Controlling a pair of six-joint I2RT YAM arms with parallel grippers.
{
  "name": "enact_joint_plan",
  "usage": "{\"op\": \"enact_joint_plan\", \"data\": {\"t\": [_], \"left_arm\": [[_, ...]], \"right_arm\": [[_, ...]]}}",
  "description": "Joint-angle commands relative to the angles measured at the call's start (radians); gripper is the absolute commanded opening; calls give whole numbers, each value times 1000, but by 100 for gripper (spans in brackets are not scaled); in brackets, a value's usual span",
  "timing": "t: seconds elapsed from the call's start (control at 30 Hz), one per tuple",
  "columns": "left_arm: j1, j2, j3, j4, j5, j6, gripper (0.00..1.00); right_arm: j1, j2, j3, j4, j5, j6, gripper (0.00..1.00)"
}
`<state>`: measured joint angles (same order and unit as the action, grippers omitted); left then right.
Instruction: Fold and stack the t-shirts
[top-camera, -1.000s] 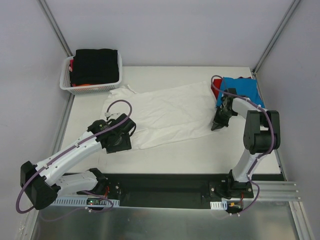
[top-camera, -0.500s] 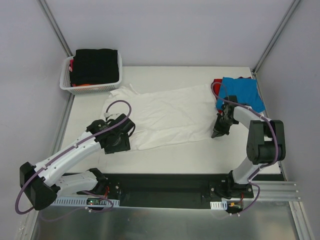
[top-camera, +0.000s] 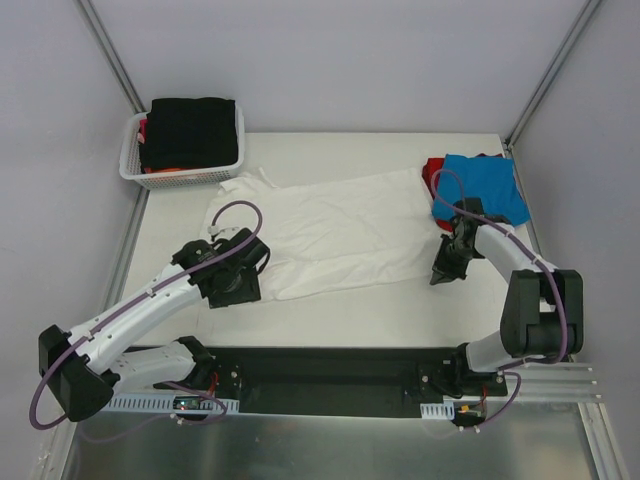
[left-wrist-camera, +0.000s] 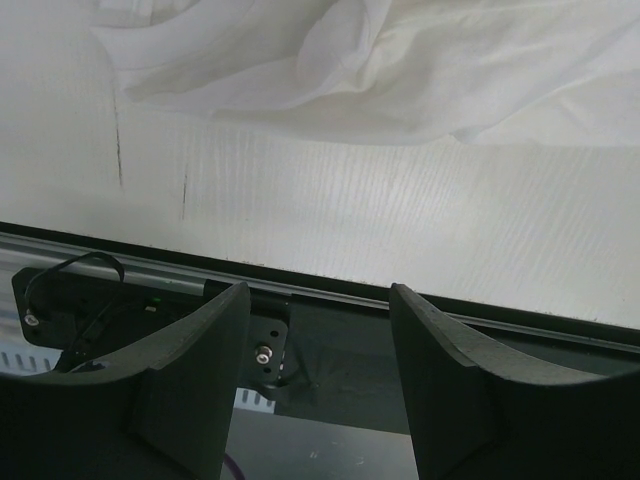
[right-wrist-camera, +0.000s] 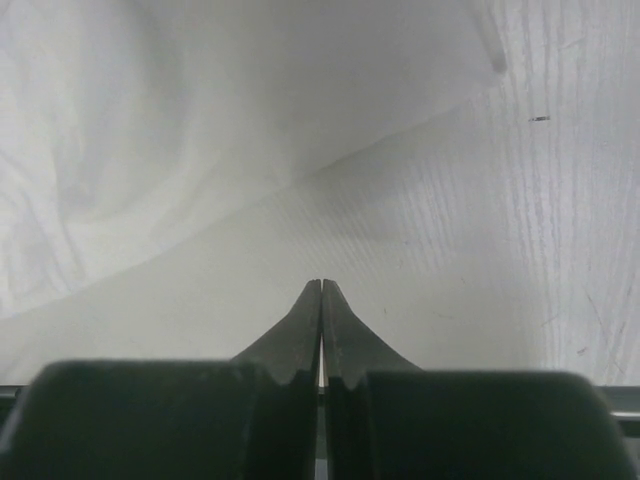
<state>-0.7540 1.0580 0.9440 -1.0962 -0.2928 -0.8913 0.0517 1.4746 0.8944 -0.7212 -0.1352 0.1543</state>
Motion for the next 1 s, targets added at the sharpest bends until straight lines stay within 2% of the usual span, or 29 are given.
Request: {"op": "enact_joint_plan", "data": {"t": [0.0,0.17,0.33,0.6,0.77,0.97], "left_arm": [[-15,-29,-14,-10,14,-17,58],[-15,-65,-27,-16,23,-23,58],[-15,-108,-34,-44,11,-41,59],[-15,-99,-17,-57,0,-26,59],[-16,-84,-19,-56,3,-17,60],[-16,-56,-13,-41,4,0,61]], "right_arm": [[5,53,132,-14,-6,-28,1],[7,200,302,5,-29,-52,1],[17,282,366,42,20,-110,1],[34,297,370,17,126,-188,1],[65,300,361,-44,305,-208,1],[68,325,344,-44,318,-165,1]]}}
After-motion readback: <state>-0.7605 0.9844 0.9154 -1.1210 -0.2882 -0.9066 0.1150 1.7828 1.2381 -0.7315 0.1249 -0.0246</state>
